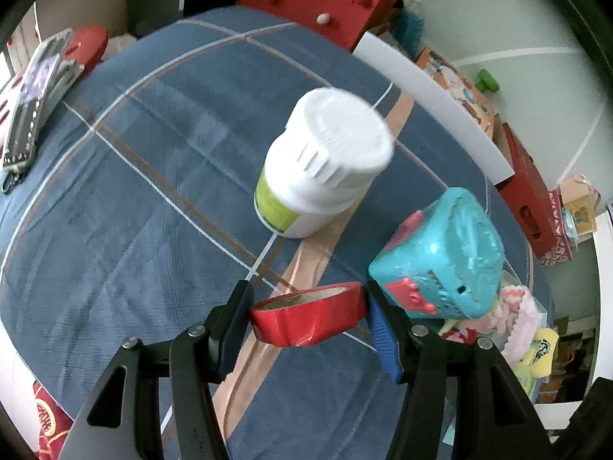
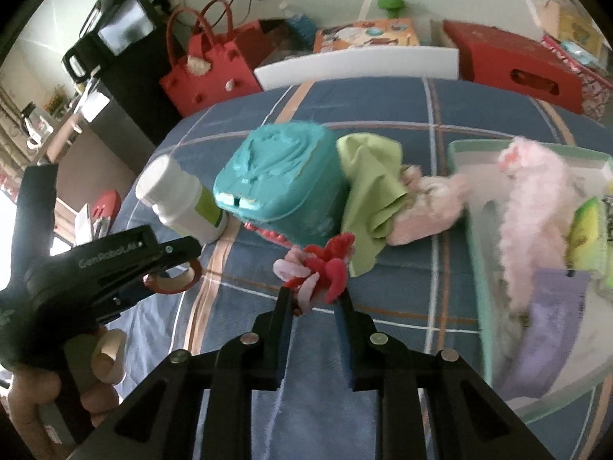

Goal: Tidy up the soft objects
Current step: 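Carry the red tape roll and red hair tie over the white tray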

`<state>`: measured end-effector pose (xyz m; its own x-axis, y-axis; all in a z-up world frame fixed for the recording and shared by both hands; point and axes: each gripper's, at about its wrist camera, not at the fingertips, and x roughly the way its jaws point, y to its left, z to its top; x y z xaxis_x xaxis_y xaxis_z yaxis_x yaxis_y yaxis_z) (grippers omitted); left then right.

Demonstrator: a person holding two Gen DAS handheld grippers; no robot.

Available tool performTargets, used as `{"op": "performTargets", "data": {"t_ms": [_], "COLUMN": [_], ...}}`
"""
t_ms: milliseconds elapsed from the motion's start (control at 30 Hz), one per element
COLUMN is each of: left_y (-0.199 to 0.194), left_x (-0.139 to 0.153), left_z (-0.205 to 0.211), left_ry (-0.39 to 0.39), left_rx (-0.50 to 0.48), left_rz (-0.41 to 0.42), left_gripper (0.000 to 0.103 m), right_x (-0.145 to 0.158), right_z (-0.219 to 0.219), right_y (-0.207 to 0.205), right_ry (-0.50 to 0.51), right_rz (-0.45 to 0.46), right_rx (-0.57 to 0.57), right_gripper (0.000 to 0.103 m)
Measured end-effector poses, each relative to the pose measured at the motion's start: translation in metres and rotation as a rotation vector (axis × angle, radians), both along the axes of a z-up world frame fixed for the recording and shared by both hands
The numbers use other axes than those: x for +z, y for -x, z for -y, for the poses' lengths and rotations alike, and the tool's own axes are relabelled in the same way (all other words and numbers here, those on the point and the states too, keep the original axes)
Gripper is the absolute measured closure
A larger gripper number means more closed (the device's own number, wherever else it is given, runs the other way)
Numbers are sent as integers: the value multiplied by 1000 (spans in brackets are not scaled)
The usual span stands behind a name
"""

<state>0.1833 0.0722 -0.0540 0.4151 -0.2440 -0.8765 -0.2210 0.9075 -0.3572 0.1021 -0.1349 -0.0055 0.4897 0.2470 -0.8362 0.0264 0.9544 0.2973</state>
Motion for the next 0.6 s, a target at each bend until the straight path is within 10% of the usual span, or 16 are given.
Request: {"op": "performTargets", "data": {"t_ms": [600], "left_y": [26], "left_x": [58], "left_z": [64], "left_ry": [-82], "left_rx": [-150], "left_rz": [212], "left_gripper": [43], "right_x": [35], "right_z": [48], "right_y": [13], "right_ry": [20], "right_rz": [90], "right_rx": [-168], "right_gripper": [80]}}
